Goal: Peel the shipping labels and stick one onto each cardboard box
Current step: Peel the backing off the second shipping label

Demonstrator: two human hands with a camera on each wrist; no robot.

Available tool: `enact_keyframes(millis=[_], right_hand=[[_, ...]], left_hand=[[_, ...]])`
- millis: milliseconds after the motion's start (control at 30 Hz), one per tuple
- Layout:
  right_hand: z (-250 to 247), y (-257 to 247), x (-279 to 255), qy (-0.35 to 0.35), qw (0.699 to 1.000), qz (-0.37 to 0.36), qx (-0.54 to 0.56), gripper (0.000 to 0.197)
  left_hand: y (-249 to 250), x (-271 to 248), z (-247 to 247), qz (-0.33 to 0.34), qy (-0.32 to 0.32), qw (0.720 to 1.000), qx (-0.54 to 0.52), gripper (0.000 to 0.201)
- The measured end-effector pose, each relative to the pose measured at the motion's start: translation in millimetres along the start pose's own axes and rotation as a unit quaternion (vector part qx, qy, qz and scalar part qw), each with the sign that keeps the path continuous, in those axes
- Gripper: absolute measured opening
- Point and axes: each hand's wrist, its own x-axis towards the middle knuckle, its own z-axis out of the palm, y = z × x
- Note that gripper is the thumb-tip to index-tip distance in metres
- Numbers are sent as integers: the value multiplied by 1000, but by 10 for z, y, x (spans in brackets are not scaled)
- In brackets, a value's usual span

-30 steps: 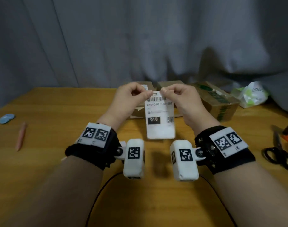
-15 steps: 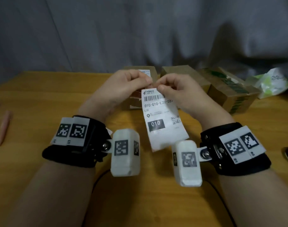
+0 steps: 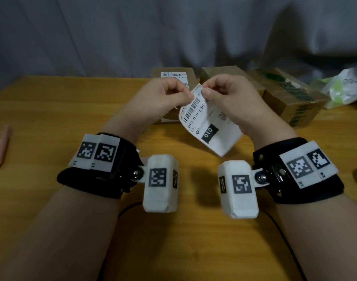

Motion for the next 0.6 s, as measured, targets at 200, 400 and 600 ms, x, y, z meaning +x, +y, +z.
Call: enact_keyframes(millis=[200, 400, 600], right_hand=[[50, -36, -29, -49, 987, -21, -149, 10], [31, -1, 7, -11, 983, -61, -175, 7], [-2, 8, 18, 50, 976, -96, -190, 11]], left_hand=[[-29, -1, 52, -7, 16, 1000, 9, 4], [-80, 39, 25, -47, 4, 999, -18, 11], [-74, 31, 24, -61, -14, 996, -57, 14]])
